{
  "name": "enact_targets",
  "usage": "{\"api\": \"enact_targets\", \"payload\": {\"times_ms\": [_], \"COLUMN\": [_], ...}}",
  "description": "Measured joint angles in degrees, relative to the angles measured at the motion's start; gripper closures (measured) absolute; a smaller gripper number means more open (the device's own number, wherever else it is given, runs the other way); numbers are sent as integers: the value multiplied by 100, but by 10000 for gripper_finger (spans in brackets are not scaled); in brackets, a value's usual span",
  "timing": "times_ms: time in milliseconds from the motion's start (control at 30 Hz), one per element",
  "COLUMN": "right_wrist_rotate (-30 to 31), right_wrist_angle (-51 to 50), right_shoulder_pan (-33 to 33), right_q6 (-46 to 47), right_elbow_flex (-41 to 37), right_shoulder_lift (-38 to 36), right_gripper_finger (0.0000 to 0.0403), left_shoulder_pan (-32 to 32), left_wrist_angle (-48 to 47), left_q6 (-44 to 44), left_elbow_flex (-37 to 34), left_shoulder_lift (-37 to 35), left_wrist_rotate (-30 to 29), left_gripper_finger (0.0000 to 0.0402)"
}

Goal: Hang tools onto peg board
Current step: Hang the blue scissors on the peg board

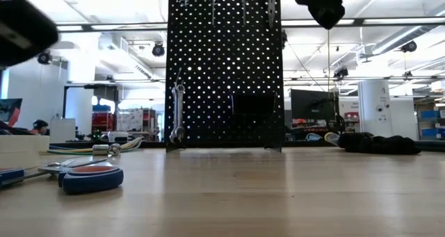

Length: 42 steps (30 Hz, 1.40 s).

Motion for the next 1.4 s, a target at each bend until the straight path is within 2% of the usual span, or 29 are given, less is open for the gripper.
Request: {"api": "enact_targets", "payload": {"times_ms": [200,433,700,833,1000,1233,1400], "right_wrist_rotate": [2,-6,-24,-26,-28,-52,-52], "right_wrist_angle": [199,186,196,200,234,243,248], "right_shoulder_pan": [368,601,614,625,625,625,625], "right_q6": [160,544,692,734,732,759,924], "right_elbow_flex": [-30,-33,-35,-35,-35,-35,-35], "right_shoulder_lift": [420,936,1109,1108,1106,1103,1103], "right_gripper_finger": [316,307,295,298,309,321,336], "left_shoulder_pan": [-70,-59,-70,-50,66,185,253], "left_wrist_angle": [-145,-142,-116,-263,-580,-720,-773], "left_q6": [21,412,1464,1518,1430,1321,1217], "left_elbow_flex": [124,133,429,662,940,956,992], "left_shoulder_lift": [467,1039,1585,1884,2040,2061,1958], "left_wrist_rotate": [-14,-139,-252,-388,-396,-421,-533], "left_gripper_finger": [319,317,276,270,301,384,390]}}
